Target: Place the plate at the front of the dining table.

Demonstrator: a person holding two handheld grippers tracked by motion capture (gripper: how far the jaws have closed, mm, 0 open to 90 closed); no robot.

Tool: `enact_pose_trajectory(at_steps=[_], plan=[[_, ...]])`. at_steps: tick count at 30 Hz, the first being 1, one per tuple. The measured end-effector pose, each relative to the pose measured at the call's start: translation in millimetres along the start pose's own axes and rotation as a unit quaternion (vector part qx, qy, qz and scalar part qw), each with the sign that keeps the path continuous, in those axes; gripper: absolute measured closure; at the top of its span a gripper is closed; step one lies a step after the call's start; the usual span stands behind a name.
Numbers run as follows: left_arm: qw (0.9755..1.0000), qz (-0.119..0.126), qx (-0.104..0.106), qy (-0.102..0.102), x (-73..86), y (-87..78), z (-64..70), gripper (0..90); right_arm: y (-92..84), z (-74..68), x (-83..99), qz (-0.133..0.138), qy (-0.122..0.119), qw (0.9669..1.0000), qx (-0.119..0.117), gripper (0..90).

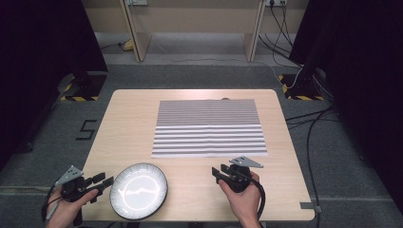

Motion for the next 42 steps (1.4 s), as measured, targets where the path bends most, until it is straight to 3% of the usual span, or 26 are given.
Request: enact_pose_trajectory(at_steps=[4,5,14,21,29,42], plan=[[1.0000,-0.006,0.005,0.001,1.0,1.5,1.5,53.1,5.3,-13.5,-1.0,-0.006,-0.013,0.9998,-0.012,60.0],[0.9999,-0.010,0.006,0.004,1.2,2.1,2.0,53.1,9.4,-22.8,-1.3,-0.010,-0.020,0.9996,-0.020,60.3],[0.9996,-0.024,0.016,0.003,0.3,2.5,3.8,55.5,22.8,-52.0,0.6,-0.025,-0.029,0.9980,-0.051,61.4],[0.9991,-0.035,0.025,0.000,3.2,4.4,5.8,56.5,32.8,-83.3,2.5,-0.038,-0.039,0.9950,-0.083,63.5],[0.9984,-0.047,0.032,0.001,6.1,5.7,7.6,57.7,41.0,-109.1,6.1,-0.053,-0.050,0.9915,-0.108,68.0],[0.9973,-0.061,0.041,0.004,7.2,8.7,9.6,59.4,46.6,-133.9,16.2,-0.081,-0.061,0.9869,-0.125,73.9]])
Point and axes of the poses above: each handheld gripper's, and its own axes: y roughly forward along the jaws, x roughly out of its underside, z roughly to its right, the point moved 6 cm from there along y, roughly forward along the jaws, and after that the axes turned 9 degrees about x, right-handed, at the moved point
